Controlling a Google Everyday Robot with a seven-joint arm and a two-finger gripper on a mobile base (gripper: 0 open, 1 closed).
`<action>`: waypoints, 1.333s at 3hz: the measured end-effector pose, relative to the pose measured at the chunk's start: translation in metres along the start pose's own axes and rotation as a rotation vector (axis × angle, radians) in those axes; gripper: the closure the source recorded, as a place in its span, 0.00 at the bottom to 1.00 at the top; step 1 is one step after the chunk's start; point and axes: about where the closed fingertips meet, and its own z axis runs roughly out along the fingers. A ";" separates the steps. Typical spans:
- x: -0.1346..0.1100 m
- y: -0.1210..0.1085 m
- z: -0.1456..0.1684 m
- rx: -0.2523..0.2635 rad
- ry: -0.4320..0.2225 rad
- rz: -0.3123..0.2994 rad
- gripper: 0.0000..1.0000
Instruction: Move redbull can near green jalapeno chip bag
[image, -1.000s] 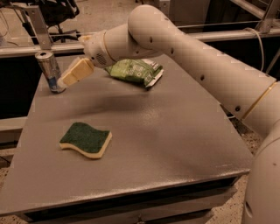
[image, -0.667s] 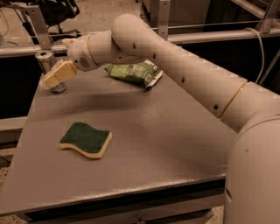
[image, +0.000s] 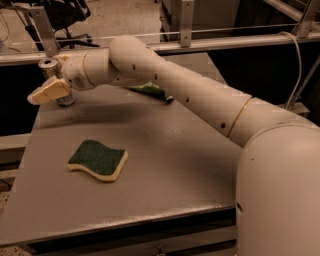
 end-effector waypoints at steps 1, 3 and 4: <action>0.006 -0.006 0.006 0.031 -0.016 0.013 0.42; -0.001 -0.038 -0.058 0.163 -0.022 0.039 0.88; 0.001 -0.051 -0.136 0.267 0.000 0.065 1.00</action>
Offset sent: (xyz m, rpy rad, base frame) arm 0.0307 -0.0297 0.0107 0.0739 -0.0110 -0.1419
